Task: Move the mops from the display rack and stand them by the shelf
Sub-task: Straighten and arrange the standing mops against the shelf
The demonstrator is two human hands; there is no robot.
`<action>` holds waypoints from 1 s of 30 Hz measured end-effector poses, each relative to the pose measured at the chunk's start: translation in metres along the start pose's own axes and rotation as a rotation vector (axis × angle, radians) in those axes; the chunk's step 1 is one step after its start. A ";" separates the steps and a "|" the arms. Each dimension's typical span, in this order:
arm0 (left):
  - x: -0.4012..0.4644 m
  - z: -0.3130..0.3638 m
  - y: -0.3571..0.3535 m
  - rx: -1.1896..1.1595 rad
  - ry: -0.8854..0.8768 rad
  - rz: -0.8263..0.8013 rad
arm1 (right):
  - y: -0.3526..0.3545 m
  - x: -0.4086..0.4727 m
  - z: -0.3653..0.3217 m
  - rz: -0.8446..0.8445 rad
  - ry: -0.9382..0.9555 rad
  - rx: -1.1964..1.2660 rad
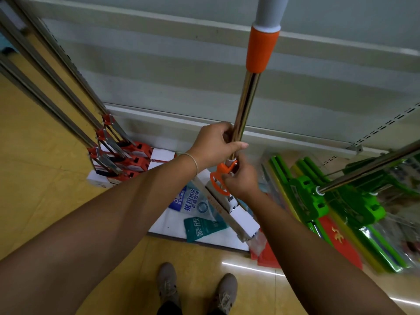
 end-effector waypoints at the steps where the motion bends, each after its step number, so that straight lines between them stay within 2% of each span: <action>1: 0.002 0.001 0.001 0.042 -0.003 0.021 | 0.002 0.003 0.000 -0.021 -0.007 0.006; 4: 0.007 0.002 0.005 0.127 -0.018 0.094 | 0.010 0.013 -0.003 -0.091 -0.004 -0.033; 11: 0.022 -0.001 0.009 0.142 -0.018 0.173 | 0.029 0.038 -0.016 -0.257 0.030 -0.098; 22: 0.044 -0.002 0.007 0.166 0.010 0.235 | 0.040 0.064 -0.020 -0.275 0.044 -0.125; 30: 0.053 -0.002 0.011 0.156 0.020 0.244 | 0.042 0.078 -0.022 -0.218 0.029 -0.233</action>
Point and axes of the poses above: each hand's wrist, its own x-axis towards the middle knuckle, its own y-axis out of the back of the hand, z = x × y, the point moved 4 cm from there along x, towards the middle knuckle, and after that the axes turned 14 degrees about -z, right-handed, at the moved point
